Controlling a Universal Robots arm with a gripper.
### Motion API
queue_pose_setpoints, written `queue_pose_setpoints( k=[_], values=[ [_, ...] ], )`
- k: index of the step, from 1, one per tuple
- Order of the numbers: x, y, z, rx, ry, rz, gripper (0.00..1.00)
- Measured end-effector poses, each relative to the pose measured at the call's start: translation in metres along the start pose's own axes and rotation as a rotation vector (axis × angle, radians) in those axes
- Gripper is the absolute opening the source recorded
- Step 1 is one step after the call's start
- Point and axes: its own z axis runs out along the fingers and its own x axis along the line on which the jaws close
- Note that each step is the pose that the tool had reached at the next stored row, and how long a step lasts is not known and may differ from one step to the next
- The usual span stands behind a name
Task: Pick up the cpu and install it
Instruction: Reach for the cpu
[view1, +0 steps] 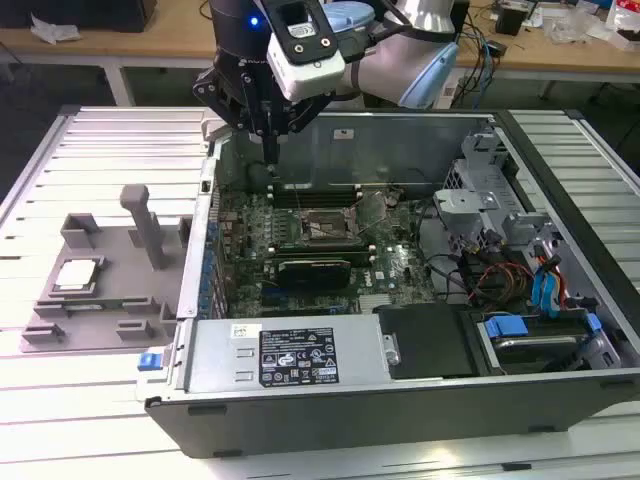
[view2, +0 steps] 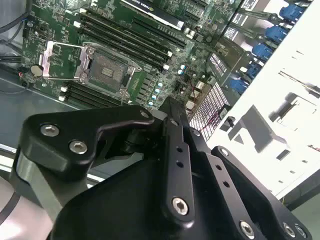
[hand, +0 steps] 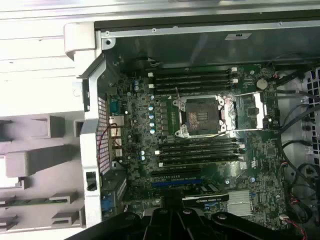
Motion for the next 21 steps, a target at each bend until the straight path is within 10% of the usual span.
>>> queue_pose_setpoints(
  k=[9, 21],
  values=[
    [0.0011, -0.0001, 0.0000, 0.0010, 0.0130, 0.001, 0.11],
    [0.0331, -0.0025, -0.0008, 0.0010, 0.0130, 0.000, 0.11]
  ],
)
